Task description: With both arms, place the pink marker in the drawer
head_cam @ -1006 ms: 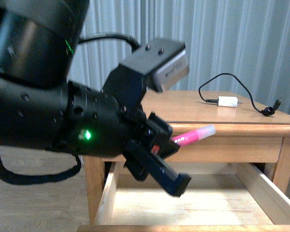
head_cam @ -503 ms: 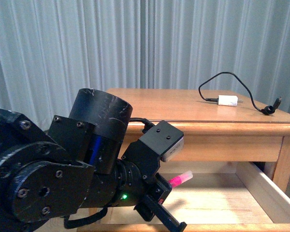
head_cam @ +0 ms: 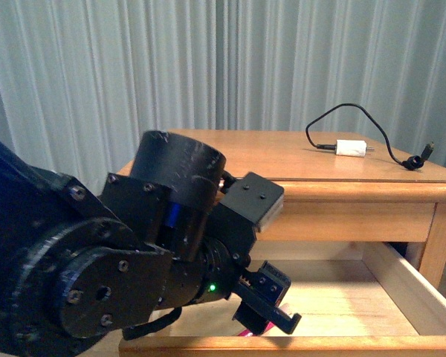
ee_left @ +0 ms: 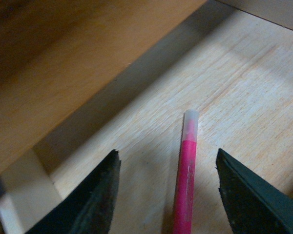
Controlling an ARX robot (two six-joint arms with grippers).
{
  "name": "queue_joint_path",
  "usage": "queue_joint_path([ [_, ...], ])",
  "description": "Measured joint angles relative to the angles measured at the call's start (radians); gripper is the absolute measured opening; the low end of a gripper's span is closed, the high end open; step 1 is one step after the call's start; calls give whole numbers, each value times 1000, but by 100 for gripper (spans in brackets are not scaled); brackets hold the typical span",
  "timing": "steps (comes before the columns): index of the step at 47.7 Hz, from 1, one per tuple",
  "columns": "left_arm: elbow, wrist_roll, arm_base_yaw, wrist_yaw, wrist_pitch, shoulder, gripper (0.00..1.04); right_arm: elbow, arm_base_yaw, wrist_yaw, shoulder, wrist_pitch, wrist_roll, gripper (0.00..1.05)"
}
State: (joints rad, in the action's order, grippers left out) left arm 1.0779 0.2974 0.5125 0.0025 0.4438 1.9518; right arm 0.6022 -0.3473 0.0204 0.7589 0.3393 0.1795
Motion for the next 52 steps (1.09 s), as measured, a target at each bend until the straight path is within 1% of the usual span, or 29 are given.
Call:
queue_joint_path([
  [6, -101, -85, -8, -68, 20, -148, 87, 0, 0, 0, 0, 0, 0, 96],
  [11, -183, -126, -26, -96, 29, -272, 100, 0, 0, 0, 0, 0, 0, 96],
  [15, -286, -166, -56, -129, 34, -426, 98, 0, 0, 0, 0, 0, 0, 96],
  [19, -410, -181, -88, -169, 29, -621, 99, 0, 0, 0, 0, 0, 0, 96],
  [24, -553, -227, -139, -182, -71, -889, 99, 0, 0, 0, 0, 0, 0, 96],
  [27, -618, -255, -180, -156, -140, -1027, 99, 0, 0, 0, 0, 0, 0, 96],
  [32, -721, -298, -299, -111, -300, -1280, 99, 0, 0, 0, 0, 0, 0, 96],
  [33, -728, -303, -311, -102, -316, -1301, 99, 0, 0, 0, 0, 0, 0, 96],
  [35, -767, -321, -372, -69, -406, -1413, 99, 0, 0, 0, 0, 0, 0, 96],
  [39, -831, -365, -477, 13, -516, -1571, 99, 0, 0, 0, 0, 0, 0, 96],
  [42, -869, -386, -554, 23, -582, -1642, 99, 0, 0, 0, 0, 0, 0, 96],
  [44, -885, -398, -587, 21, -604, -1658, 99, 0, 0, 0, 0, 0, 0, 96],
  [46, -895, -409, -604, 18, -610, -1661, 99, 0, 0, 0, 0, 0, 0, 96],
  [51, -896, -408, -603, 23, -604, -1670, 98, 0, 0, 0, 0, 0, 0, 96],
  [52, -910, -400, -589, 13, -569, -1684, 96, 0, 0, 0, 0, 0, 0, 96],
])
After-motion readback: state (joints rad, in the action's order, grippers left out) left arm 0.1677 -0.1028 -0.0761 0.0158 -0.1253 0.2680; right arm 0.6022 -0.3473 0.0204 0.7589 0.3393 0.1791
